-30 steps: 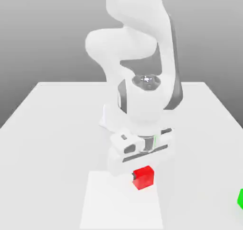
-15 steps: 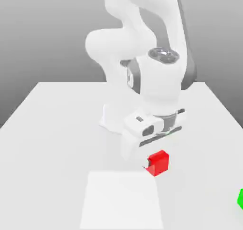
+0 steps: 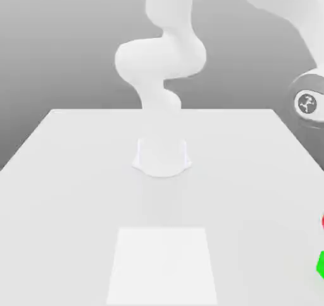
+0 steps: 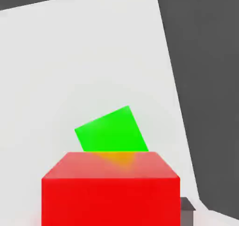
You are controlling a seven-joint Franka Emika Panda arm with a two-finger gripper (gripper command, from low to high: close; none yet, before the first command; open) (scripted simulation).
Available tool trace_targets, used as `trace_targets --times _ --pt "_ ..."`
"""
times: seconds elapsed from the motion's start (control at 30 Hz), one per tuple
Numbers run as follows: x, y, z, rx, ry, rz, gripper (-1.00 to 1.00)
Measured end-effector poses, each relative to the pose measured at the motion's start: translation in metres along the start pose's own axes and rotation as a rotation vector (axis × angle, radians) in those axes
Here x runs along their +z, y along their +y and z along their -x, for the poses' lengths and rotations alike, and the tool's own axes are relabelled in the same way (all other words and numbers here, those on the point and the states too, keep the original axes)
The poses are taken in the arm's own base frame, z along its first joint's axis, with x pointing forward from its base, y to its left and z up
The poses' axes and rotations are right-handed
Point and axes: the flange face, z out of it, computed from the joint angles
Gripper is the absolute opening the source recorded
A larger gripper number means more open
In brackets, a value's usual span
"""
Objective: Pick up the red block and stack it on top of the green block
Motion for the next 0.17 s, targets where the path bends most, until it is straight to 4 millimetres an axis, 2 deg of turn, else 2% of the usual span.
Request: trace_targets --times 0.03,0.07,0.17 --pt "0.015 -0.001 0.0 -0.003 0.0 0.0 -1.0" --pt "0.025 -0.001 0.0 -0.005 0.0 0.0 1.0" --pt "0.025 -0.001 0.0 -0.005 0.0 0.0 1.0"
